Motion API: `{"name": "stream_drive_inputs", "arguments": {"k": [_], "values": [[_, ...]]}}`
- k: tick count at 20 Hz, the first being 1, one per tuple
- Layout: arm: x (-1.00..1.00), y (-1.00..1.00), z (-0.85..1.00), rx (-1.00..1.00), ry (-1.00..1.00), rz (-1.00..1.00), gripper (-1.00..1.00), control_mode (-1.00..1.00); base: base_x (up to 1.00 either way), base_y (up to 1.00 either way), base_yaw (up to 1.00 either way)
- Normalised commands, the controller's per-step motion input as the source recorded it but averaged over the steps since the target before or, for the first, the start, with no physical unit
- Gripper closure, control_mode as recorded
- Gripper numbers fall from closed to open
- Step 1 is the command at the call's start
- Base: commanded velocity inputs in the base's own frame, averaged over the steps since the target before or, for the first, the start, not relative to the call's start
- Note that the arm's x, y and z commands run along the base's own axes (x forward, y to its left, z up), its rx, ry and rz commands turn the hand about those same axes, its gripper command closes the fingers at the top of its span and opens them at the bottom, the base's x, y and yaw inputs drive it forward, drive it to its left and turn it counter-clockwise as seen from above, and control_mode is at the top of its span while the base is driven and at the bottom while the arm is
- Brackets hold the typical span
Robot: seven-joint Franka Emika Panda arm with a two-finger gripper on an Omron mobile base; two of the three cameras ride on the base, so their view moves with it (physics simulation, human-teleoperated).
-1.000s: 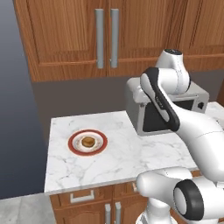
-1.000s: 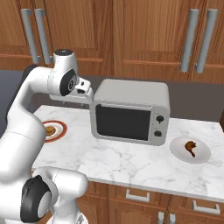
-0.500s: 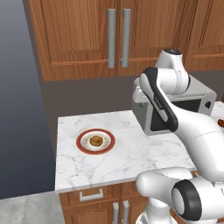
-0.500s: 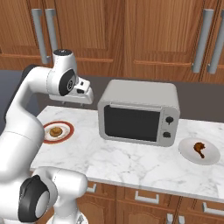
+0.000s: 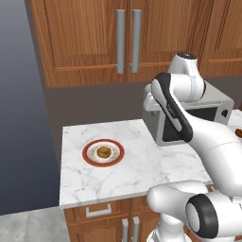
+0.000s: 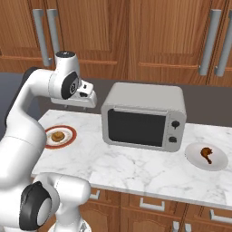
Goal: Open the toaster oven door. Place the bread on the bottom rack in the toaster oven and place the chicken drumstick on the top rack.
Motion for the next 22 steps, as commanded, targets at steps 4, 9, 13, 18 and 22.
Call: {"name": "stream_drive_inputs", "arguments": {"k": [4, 9, 13, 18, 22], "values": [[0.00, 0.00, 0.00, 0.00, 0.00, 0.00, -1.00, -1.00, 0.00, 0.00, 0.00], [0.00, 0.00, 0.00, 0.00, 0.00, 0.00, -1.00, -1.00, 0.00, 0.00, 0.00], [-0.09, 0.00, 0.00, 0.00, -0.02, 0.00, -1.00, -1.00, 0.00, 0.00, 0.00], [-0.40, -0.03, -0.10, 0.03, -0.05, -0.02, -1.00, -1.00, 0.00, 0.00, 0.00], [-0.39, -0.45, -0.09, 0.12, -0.10, -0.27, -1.00, -1.00, 0.00, 0.00, 0.00]]}}
